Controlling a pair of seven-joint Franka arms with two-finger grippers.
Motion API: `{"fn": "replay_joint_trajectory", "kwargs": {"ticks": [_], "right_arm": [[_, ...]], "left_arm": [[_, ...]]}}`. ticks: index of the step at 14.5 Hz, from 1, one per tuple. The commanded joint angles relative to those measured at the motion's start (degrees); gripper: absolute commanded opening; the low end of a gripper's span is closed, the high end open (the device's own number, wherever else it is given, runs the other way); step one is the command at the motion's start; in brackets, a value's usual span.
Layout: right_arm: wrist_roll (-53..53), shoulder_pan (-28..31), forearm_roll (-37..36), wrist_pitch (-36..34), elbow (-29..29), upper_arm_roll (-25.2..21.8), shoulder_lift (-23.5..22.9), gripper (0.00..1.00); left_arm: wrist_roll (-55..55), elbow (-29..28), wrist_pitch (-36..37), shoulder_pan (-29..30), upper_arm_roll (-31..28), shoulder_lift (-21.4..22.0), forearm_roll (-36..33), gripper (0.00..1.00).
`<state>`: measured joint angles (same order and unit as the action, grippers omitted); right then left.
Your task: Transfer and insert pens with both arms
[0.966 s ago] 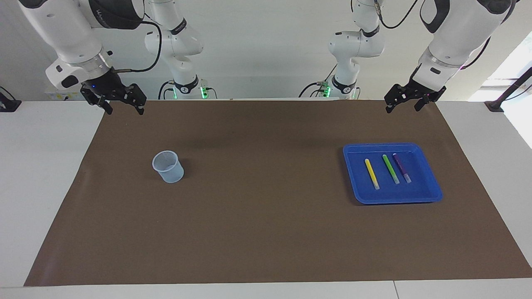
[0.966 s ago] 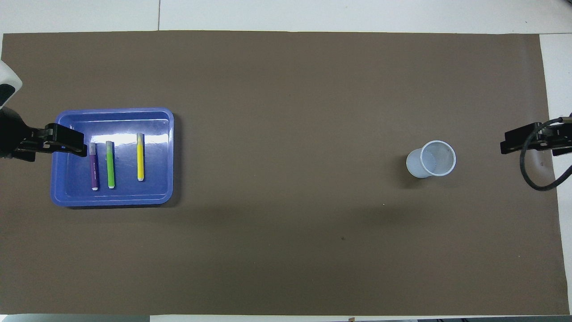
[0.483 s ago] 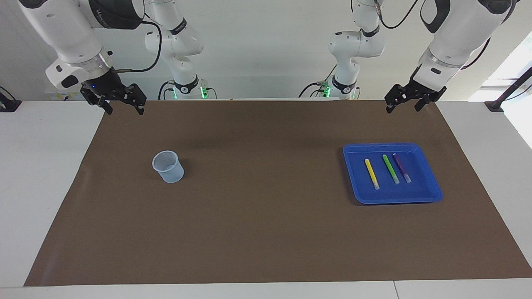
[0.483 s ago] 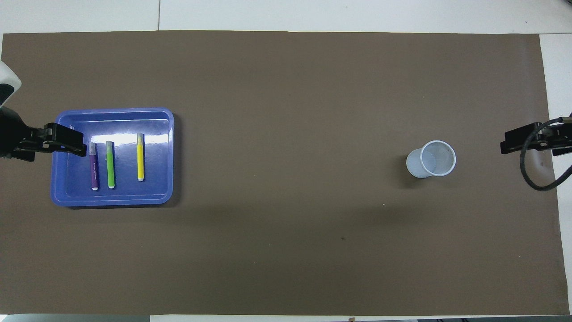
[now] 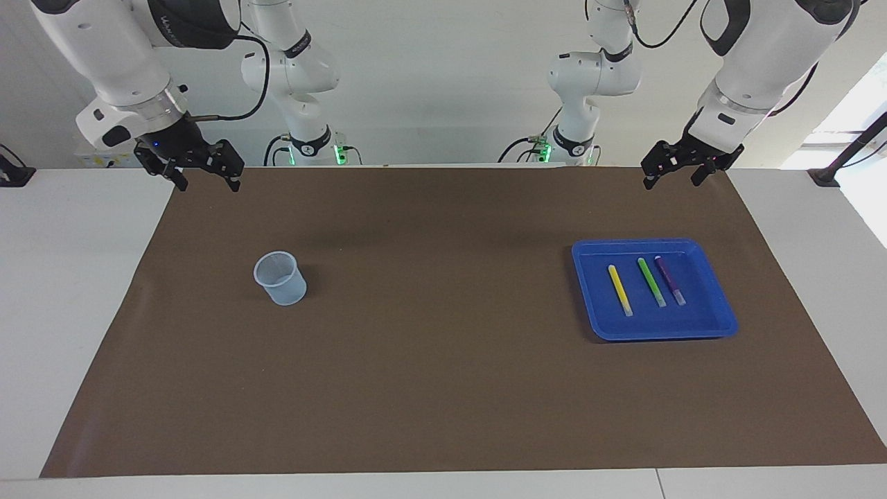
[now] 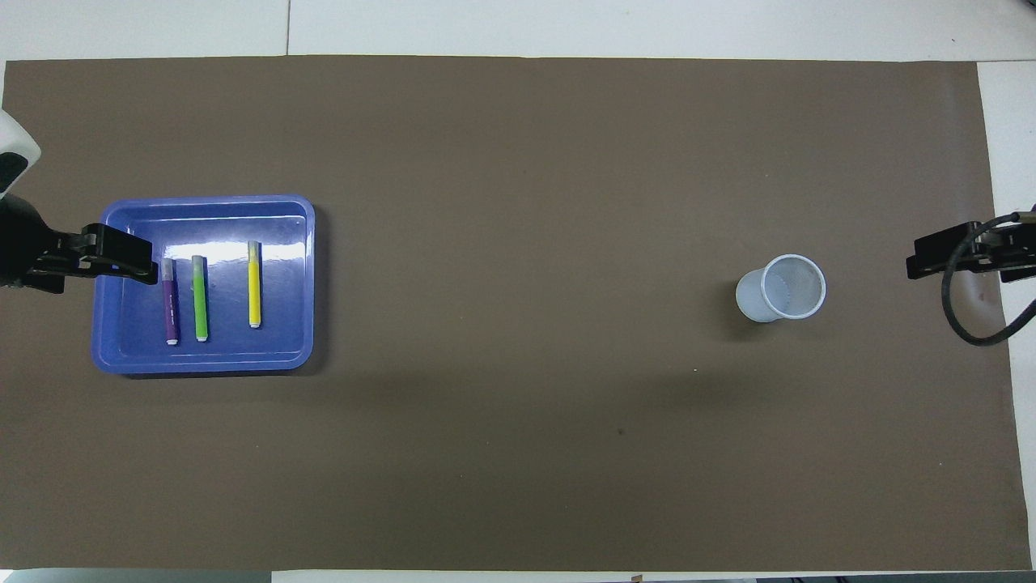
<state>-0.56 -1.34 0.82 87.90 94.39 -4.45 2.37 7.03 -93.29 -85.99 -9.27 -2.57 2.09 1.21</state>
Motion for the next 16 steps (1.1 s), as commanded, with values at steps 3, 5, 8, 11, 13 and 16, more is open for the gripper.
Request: {"fn": "replay_joint_trajectory", "kwargs": {"ticks": [3, 5, 8, 11, 13, 16], "right_arm": [[-0.23, 0.28, -0.11, -0.18, 0.88, 0.14, 0.97, 1.00], [-0.23, 0.28, -0.11, -0.18, 0.88, 0.14, 0.97, 1.00], [-0.23, 0.28, -0.11, -0.18, 0.88, 0.14, 0.97, 1.00], [-0.23, 0.28, -0.11, -0.18, 0.88, 0.14, 0.97, 1.00], [-0.23, 0.28, -0.11, -0.18, 0.88, 0.14, 0.97, 1.00], [-0.23, 0.28, -0.11, -0.18, 0.80, 0.14, 0.97, 1.00]], "left_arm": [[-0.35, -8.38, -7.16, 0.57, -0.07, 3.26, -0.16, 1.00], [-1.31, -11.02, -10.14, 3.02, 0.02, 2.83, -0.16, 1.00], [-7.10, -16.65, -16.12, 5.92, 0.02, 2.22, -0.16, 1.00], [-11.50, -17.10, -20.51, 8.47, -0.07, -3.04, -0.16, 1.00], [-14.40, -17.62, -23.59, 10.75, -0.07, -5.86, -0.16, 1.00], [-17.93, -21.22, -31.23, 13.75, 0.02, -8.68, -0.16, 1.00]]}}
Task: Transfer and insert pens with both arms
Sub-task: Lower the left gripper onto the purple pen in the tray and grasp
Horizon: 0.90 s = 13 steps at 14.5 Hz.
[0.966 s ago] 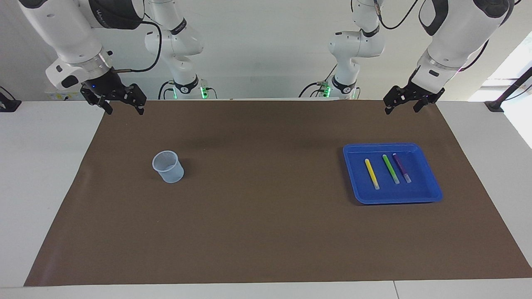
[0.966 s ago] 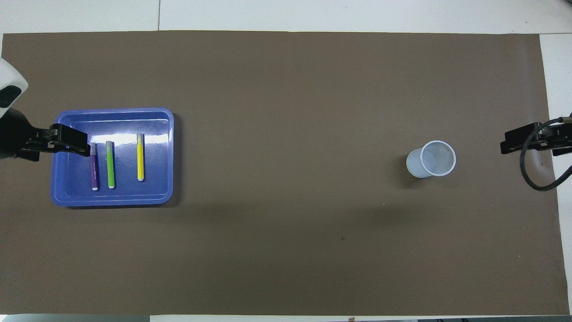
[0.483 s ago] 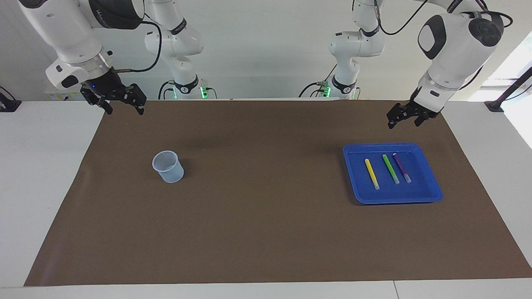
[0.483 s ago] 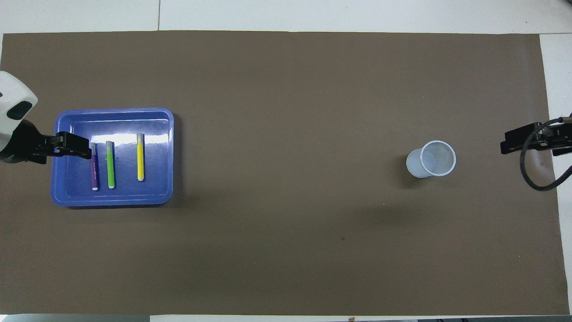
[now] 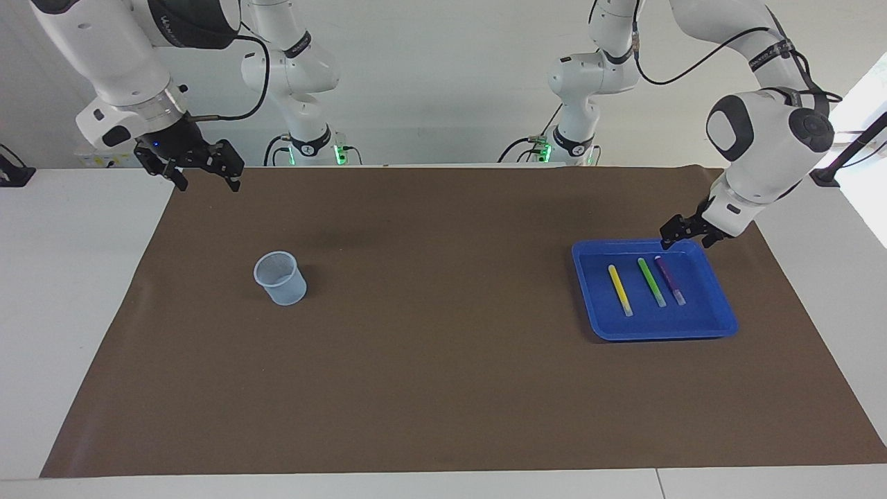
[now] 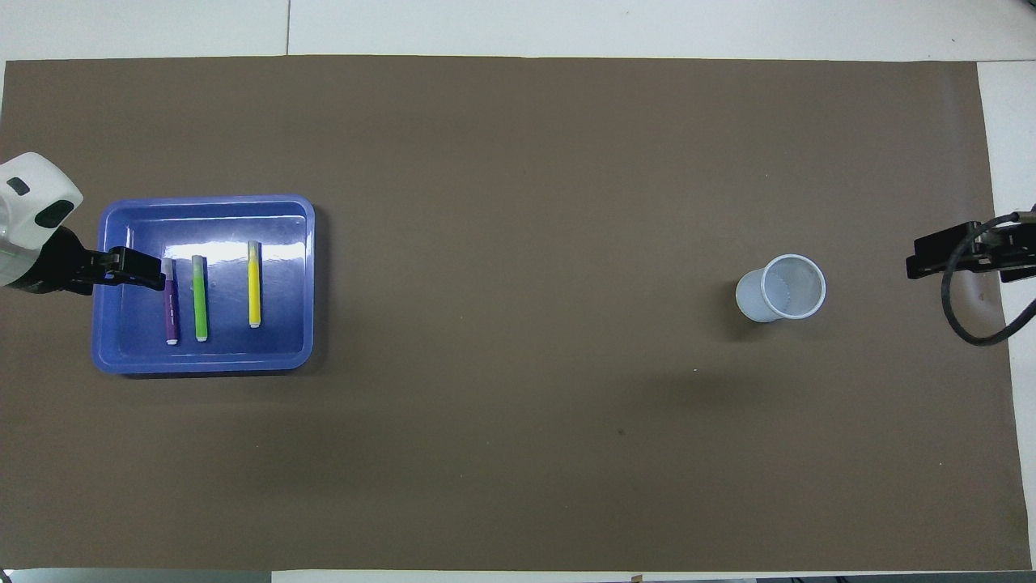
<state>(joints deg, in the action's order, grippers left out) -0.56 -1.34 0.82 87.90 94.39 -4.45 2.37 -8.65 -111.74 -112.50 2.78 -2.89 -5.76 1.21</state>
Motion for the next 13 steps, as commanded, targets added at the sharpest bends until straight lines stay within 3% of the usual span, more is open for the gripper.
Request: {"fn": "replay_joint_trajectory", "kwargs": {"ticks": [1, 8, 13], "right_arm": [[-0.23, 0.28, -0.11, -0.18, 0.88, 0.14, 0.89, 1.00], [-0.23, 0.28, -0.11, -0.18, 0.88, 0.14, 0.97, 1.00], [-0.23, 0.28, -0.11, -0.18, 0.88, 0.14, 0.97, 1.00]], "left_arm": [[-2.25, -4.18, -7.18, 1.96, 0.34, -1.44, -0.15, 1.00], [-2.51, -5.33, -11.25, 2.14, 0.34, -6.27, -0.15, 0.89], [-2.60, -6.83, -13.71, 3.28, 0.43, -7.42, -0.06, 0.81]]}}
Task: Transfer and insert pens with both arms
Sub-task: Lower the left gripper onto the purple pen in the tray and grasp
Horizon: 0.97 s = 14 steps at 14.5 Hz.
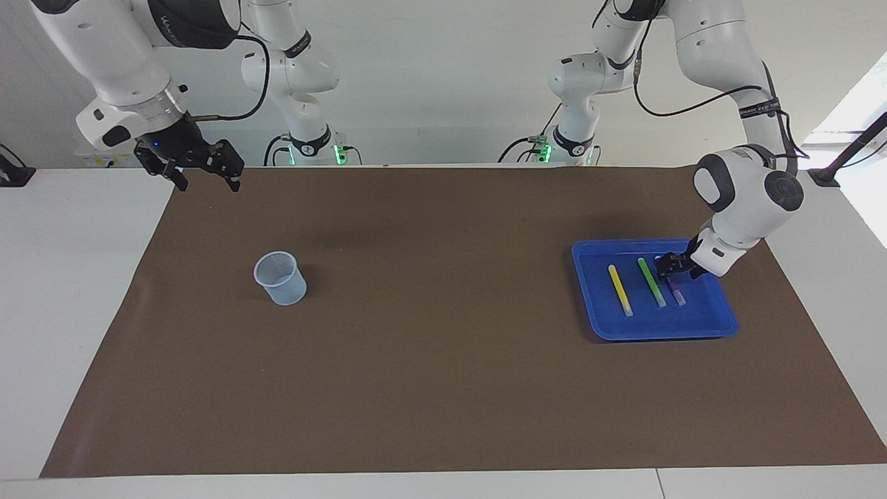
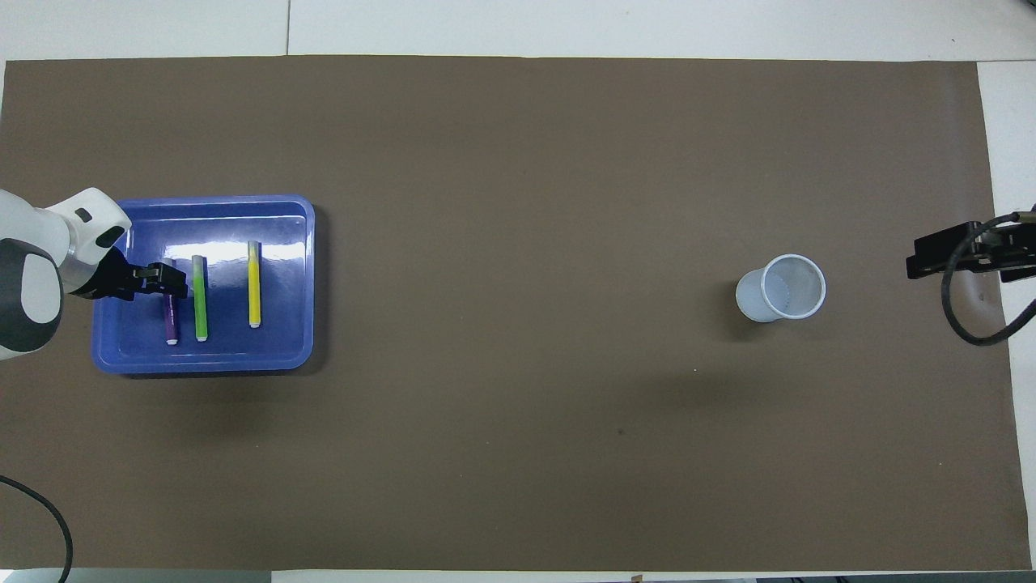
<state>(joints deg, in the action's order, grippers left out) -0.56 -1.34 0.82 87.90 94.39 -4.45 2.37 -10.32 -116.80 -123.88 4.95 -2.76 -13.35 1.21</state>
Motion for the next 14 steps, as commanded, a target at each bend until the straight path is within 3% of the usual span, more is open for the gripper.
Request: {"fn": "replay_joint_trajectory", "kwargs": {"ticks": [1, 9, 12, 14], "right_arm": [[-0.15, 0.28, -0.11, -0.27, 0.88, 0.14, 0.97, 1.00], [0.03, 0.02, -0.11, -0.35, 0.97, 0.23, 0.97, 1.00], [0.29, -0.16, -0.03, -1.06, 0.97, 0.23, 1.06, 1.00], [0.21, -0.60, -0.03, -1.15, 1.14, 0.40, 1.15, 1.00]], "left_arm": [[-1.20, -2.11, -2.50, 1.29, 0.30, 0.08, -0.06, 0.80], [-1.11, -2.38, -4.26, 0.59, 0.38, -1.76, 0.11, 0.65], [-1.11, -2.38, -4.26, 0.50, 0.47, -1.85, 0.20, 0.51], [-1.11, -2.29, -4.35, 0.50, 0.47, -1.85, 0.20, 0.33]]}}
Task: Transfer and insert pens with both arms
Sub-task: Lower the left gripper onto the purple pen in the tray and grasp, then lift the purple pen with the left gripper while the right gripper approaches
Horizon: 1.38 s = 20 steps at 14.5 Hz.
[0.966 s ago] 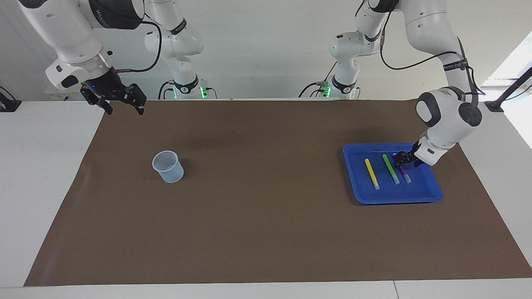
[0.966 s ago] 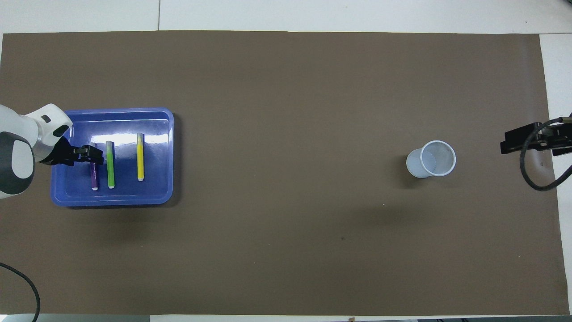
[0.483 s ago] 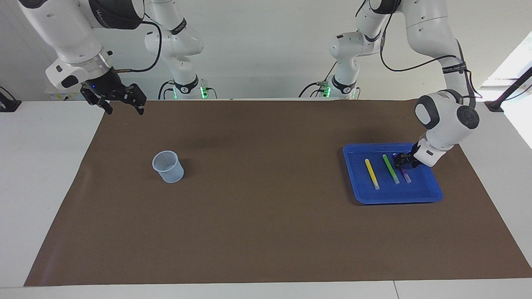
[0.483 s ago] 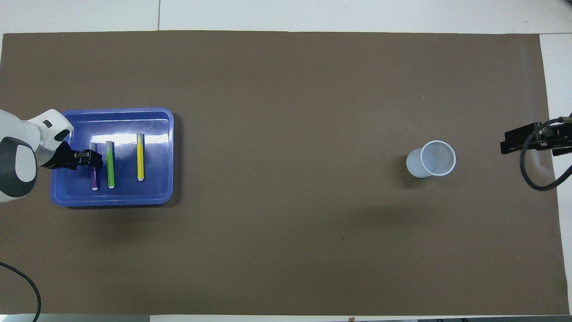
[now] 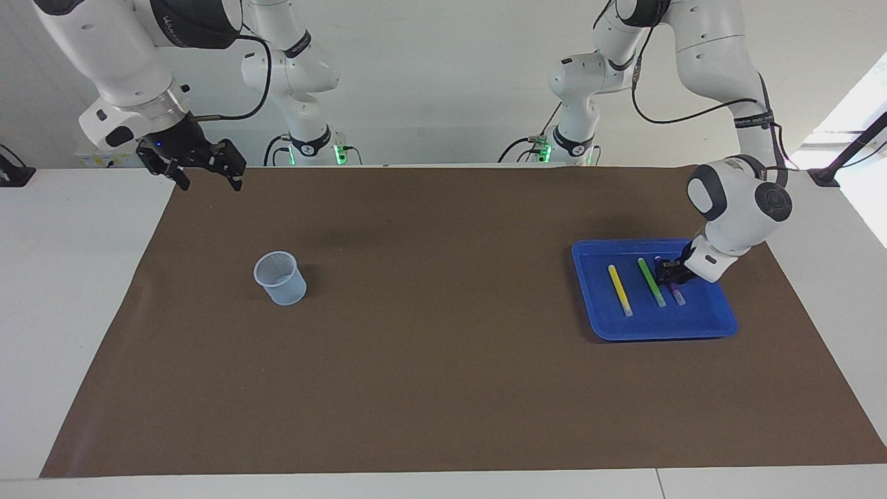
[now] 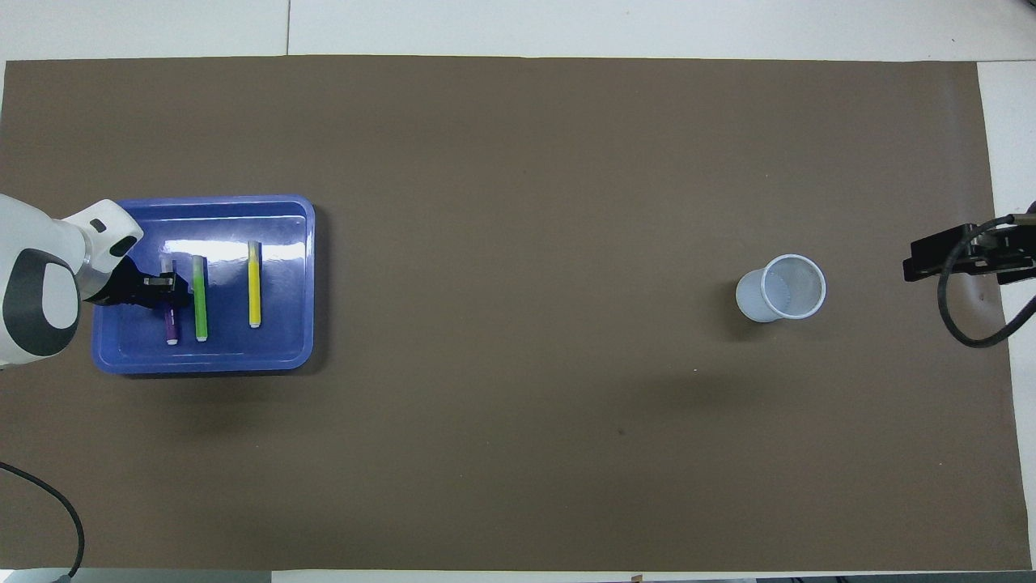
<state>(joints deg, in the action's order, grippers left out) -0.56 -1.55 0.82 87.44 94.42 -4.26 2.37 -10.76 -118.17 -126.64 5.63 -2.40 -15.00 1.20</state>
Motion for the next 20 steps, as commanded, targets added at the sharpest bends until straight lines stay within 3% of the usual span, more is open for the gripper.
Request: {"fn": "replay_joint_trajectory", "kwargs": {"ticks": [1, 3, 4, 9, 12, 17, 20], "right_arm": [[0.64, -0.47, 0.23, -0.69, 1.56, 0.39, 1.32, 1.00], [1.08, 0.31, 8.09, -1.04, 1.74, 0.30, 1.41, 1.00], [0.82, 1.11, 12.15, -1.13, 1.82, -0.05, 1.41, 1.00], [0.65, 1.47, 18.05, -1.48, 1.83, -0.05, 1.41, 1.00], [-0.31, 0.15, 22.72, -0.87, 3.23, 0.39, 2.02, 1.00], [-8.74, -0.73, 29.59, 1.86, 7.45, 0.39, 3.96, 1.00], [-9.11, -1.70, 29.59, 1.78, 8.94, 0.48, 4.74, 1.00]], "left_arm": [[-0.58, -0.92, -1.60, -0.18, 0.11, -0.21, 0.20, 0.20], [-0.67, -0.74, -1.68, -0.18, 0.11, -0.30, 0.20, 0.00], [-0.67, -0.74, -1.77, -0.18, 0.11, -0.30, 0.20, 0.00], [-0.06, 1.36, -0.37, -0.35, 0.46, -0.38, 0.73, 0.00], [1.69, 8.98, 10.66, -2.63, 0.20, -0.21, 5.03, 0.00], [26.68, 21.12, 29.48, -10.00, 0.38, 2.60, 6.43, 0.00], [47.59, 24.13, 35.13, -15.19, 0.38, 5.14, 11.27, 0.00]]}}
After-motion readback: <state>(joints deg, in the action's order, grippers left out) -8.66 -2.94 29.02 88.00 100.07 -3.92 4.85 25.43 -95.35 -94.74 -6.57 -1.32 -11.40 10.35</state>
